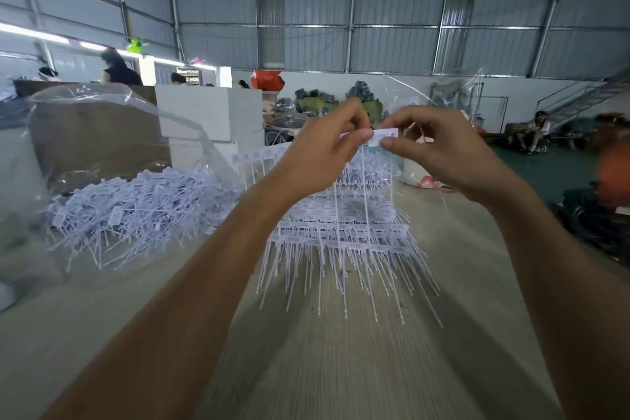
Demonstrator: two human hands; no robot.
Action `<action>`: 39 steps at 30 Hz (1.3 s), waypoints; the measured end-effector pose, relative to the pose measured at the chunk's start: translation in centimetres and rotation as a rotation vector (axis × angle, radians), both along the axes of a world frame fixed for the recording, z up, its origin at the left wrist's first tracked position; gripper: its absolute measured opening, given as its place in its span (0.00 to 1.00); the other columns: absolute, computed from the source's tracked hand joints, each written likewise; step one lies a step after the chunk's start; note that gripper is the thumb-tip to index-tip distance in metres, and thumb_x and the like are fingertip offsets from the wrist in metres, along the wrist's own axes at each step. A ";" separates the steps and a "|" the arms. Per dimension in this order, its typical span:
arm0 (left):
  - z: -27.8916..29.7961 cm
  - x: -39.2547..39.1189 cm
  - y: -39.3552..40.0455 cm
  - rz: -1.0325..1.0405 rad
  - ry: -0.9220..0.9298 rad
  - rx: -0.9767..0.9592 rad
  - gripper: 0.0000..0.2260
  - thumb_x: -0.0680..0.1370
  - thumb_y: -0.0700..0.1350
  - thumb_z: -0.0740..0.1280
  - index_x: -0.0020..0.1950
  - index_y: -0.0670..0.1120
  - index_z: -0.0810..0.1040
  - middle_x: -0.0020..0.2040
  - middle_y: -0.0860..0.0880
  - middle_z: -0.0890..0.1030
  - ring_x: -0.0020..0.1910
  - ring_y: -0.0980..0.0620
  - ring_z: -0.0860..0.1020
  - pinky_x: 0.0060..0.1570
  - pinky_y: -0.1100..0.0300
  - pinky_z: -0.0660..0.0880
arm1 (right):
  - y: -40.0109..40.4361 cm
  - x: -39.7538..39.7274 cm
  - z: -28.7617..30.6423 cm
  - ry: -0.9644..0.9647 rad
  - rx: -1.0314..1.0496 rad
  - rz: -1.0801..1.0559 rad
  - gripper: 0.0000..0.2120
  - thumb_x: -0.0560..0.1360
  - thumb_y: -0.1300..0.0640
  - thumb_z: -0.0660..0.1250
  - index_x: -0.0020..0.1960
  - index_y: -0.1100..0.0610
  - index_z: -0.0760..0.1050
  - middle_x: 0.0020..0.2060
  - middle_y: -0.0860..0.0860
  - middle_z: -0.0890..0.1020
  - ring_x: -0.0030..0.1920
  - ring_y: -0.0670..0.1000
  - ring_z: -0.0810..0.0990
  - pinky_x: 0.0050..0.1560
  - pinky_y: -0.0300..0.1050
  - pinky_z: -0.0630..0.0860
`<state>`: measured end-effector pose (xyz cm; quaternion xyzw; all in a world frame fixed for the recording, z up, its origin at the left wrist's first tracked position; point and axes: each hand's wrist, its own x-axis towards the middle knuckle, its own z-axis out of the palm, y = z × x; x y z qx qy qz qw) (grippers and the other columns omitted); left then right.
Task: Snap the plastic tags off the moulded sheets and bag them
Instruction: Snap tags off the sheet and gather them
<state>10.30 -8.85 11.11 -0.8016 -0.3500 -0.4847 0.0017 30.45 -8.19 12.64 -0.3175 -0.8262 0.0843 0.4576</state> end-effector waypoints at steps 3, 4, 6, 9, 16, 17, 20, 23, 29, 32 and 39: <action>0.3 -0.1 -0.1 -0.025 -0.079 0.008 0.06 0.84 0.43 0.63 0.49 0.42 0.74 0.34 0.48 0.76 0.32 0.53 0.74 0.35 0.61 0.76 | 0.1 -0.2 0.1 -0.027 0.061 -0.036 0.10 0.74 0.57 0.75 0.53 0.59 0.83 0.39 0.51 0.80 0.36 0.42 0.72 0.39 0.30 0.69; 0.4 0.0 0.0 -0.017 -0.091 0.009 0.06 0.84 0.42 0.63 0.49 0.41 0.74 0.36 0.45 0.77 0.34 0.49 0.75 0.38 0.53 0.80 | 0.2 -0.2 0.2 -0.039 0.098 -0.064 0.10 0.73 0.56 0.76 0.52 0.59 0.83 0.37 0.49 0.79 0.35 0.41 0.71 0.39 0.30 0.68; 0.4 0.2 0.1 0.013 -0.109 0.003 0.07 0.84 0.43 0.62 0.50 0.41 0.76 0.40 0.40 0.79 0.39 0.41 0.78 0.45 0.42 0.81 | 0.2 -0.4 0.3 -0.066 0.199 -0.125 0.08 0.72 0.56 0.77 0.49 0.57 0.82 0.36 0.46 0.77 0.34 0.41 0.70 0.38 0.30 0.67; 0.6 0.2 0.1 0.043 -0.138 -0.030 0.07 0.84 0.44 0.62 0.52 0.43 0.78 0.46 0.42 0.82 0.49 0.42 0.82 0.49 0.43 0.82 | 0.1 -0.9 0.3 -0.091 0.323 -0.153 0.07 0.72 0.58 0.77 0.45 0.58 0.81 0.35 0.45 0.75 0.35 0.41 0.70 0.39 0.29 0.65; 0.6 -0.1 0.2 0.092 -0.141 -0.044 0.08 0.84 0.44 0.63 0.54 0.43 0.80 0.49 0.44 0.83 0.52 0.47 0.82 0.51 0.44 0.82 | 0.5 -1.7 -0.2 -0.116 0.390 -0.147 0.07 0.73 0.60 0.76 0.42 0.60 0.78 0.34 0.45 0.72 0.35 0.39 0.70 0.39 0.29 0.64; 0.6 0.0 0.2 0.096 -0.138 -0.044 0.08 0.84 0.44 0.63 0.54 0.43 0.80 0.49 0.44 0.83 0.51 0.46 0.82 0.51 0.43 0.81 | 0.5 -1.7 -0.2 -0.117 0.389 -0.149 0.07 0.73 0.60 0.76 0.42 0.60 0.78 0.34 0.46 0.73 0.35 0.39 0.70 0.38 0.29 0.64; 0.7 0.0 0.1 0.094 -0.149 -0.045 0.08 0.84 0.44 0.63 0.54 0.43 0.80 0.50 0.45 0.83 0.52 0.48 0.82 0.51 0.45 0.82 | 0.4 -1.7 -0.3 -0.119 0.400 -0.153 0.07 0.73 0.60 0.76 0.43 0.59 0.78 0.35 0.46 0.73 0.35 0.38 0.70 0.38 0.29 0.64; 0.8 0.0 0.0 0.073 -0.186 -0.063 0.07 0.83 0.43 0.63 0.54 0.43 0.80 0.51 0.49 0.84 0.51 0.55 0.82 0.49 0.51 0.83 | 0.3 -1.8 -0.2 -0.154 0.441 -0.161 0.07 0.73 0.61 0.76 0.42 0.60 0.78 0.35 0.47 0.73 0.35 0.40 0.69 0.39 0.32 0.63; 1.0 0.0 0.0 0.054 -0.206 -0.068 0.07 0.83 0.41 0.63 0.54 0.41 0.81 0.48 0.51 0.83 0.47 0.60 0.81 0.47 0.56 0.83 | 0.4 -2.2 -0.2 -0.212 0.501 -0.199 0.07 0.73 0.61 0.75 0.42 0.60 0.77 0.37 0.48 0.73 0.37 0.49 0.70 0.39 0.45 0.66; 1.1 0.0 -0.1 0.028 -0.227 -0.093 0.08 0.83 0.40 0.63 0.54 0.41 0.81 0.46 0.53 0.82 0.47 0.61 0.80 0.46 0.61 0.82 | 0.3 -2.5 -0.4 -0.211 0.562 -0.206 0.06 0.72 0.66 0.74 0.40 0.61 0.77 0.36 0.47 0.72 0.37 0.49 0.69 0.38 0.44 0.66; 1.3 -0.3 -0.2 -0.031 -0.214 -0.165 0.07 0.84 0.42 0.63 0.54 0.43 0.81 0.49 0.54 0.82 0.52 0.59 0.81 0.49 0.63 0.81 | 0.5 -2.6 -0.9 -0.150 0.501 -0.207 0.05 0.72 0.64 0.74 0.41 0.60 0.78 0.35 0.47 0.72 0.35 0.48 0.71 0.37 0.47 0.71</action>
